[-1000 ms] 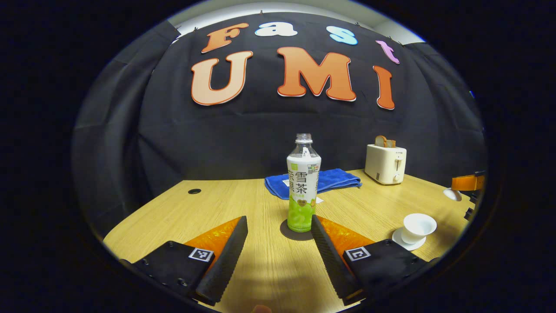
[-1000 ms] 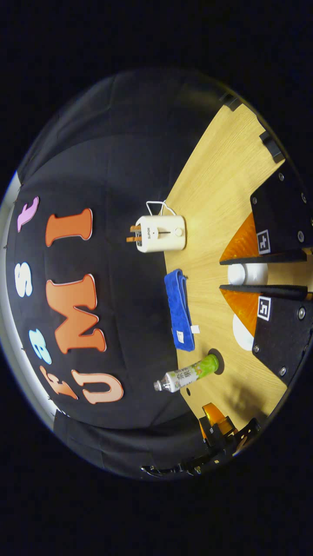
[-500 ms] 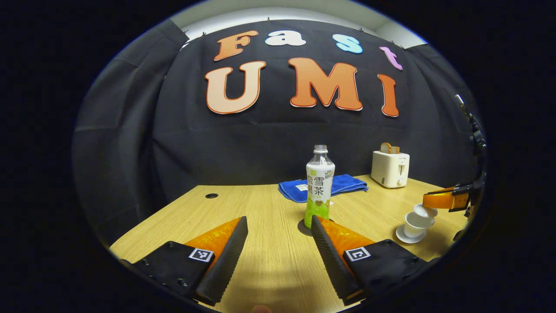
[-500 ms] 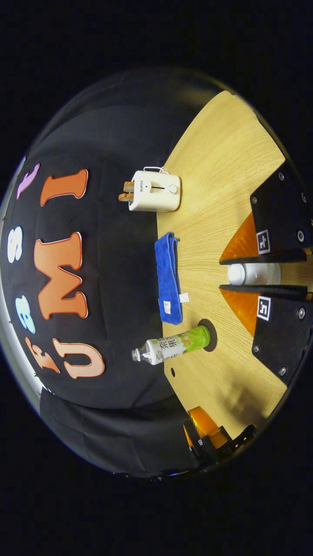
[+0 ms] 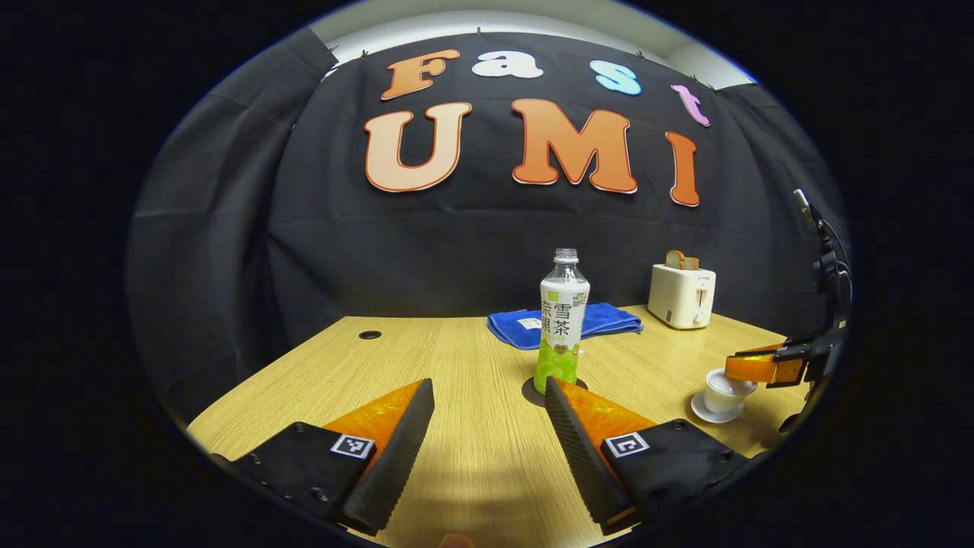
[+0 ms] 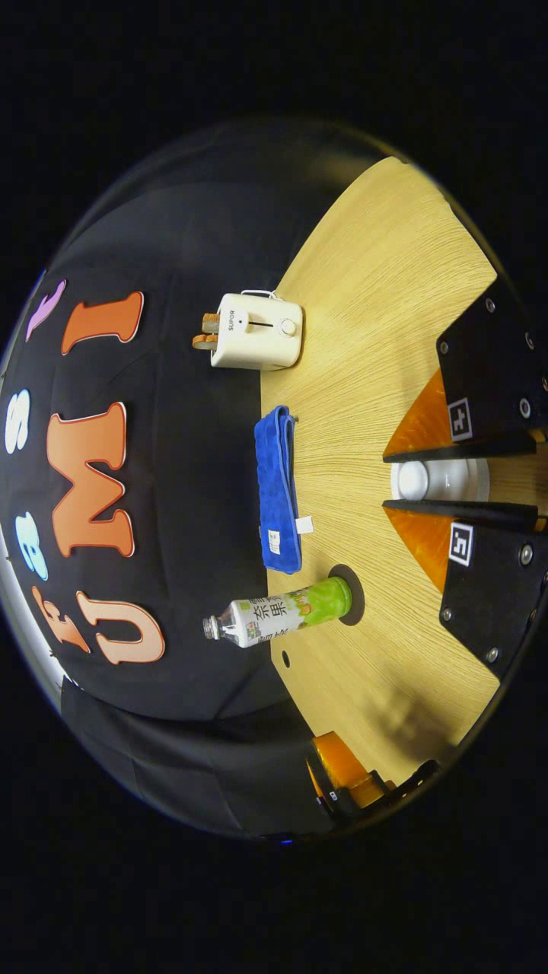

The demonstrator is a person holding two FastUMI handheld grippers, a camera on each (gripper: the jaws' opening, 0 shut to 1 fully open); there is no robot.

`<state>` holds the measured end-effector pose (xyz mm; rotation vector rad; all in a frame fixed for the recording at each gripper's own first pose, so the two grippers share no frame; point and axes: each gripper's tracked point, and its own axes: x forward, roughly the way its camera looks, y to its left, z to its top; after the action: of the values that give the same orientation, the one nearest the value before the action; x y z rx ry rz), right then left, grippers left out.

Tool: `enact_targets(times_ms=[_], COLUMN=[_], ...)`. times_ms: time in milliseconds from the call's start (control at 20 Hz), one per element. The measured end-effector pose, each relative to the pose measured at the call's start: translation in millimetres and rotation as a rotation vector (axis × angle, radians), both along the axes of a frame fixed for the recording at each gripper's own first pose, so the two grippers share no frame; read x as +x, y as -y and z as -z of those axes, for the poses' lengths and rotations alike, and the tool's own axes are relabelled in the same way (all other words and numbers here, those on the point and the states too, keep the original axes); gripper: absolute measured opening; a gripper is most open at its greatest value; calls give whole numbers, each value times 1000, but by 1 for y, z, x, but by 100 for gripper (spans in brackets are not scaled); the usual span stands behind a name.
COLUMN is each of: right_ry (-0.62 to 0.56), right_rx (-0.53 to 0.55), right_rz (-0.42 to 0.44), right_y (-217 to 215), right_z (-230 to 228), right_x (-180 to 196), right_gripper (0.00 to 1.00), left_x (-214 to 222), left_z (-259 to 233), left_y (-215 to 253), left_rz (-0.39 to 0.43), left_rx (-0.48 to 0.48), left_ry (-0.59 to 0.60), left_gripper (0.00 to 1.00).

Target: Open the teacup lid with one hand, grasp the water bottle and pour water into the teacup with the other hand; after pouring, place the water bottle on the coaster and then close the teacup lid.

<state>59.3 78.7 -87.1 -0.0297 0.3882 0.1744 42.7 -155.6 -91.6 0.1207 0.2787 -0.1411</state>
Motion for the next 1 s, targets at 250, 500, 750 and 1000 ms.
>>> enact_targets(times_ms=[250, 500, 750, 1000], right_ry=[6, 39, 151, 252], right_rx=[-4, -17, -26, -40], right_rz=[0, 27, 41, 58], right_y=[1, 10, 17, 27], right_z=[-1, -19, -63, -99], right_x=[0, -6, -22, -35], right_gripper=[27, 67, 97, 97], left_x=[1, 2, -1, -5], left_z=[-2, -3, -17, -21], left_y=[4, 9, 11, 8], left_rz=[15, 23, 21, 14], left_rx=[-1, -17, -35, -31], left_ry=[5, 6, 25, 29], left_gripper=[94, 94, 94, 94])
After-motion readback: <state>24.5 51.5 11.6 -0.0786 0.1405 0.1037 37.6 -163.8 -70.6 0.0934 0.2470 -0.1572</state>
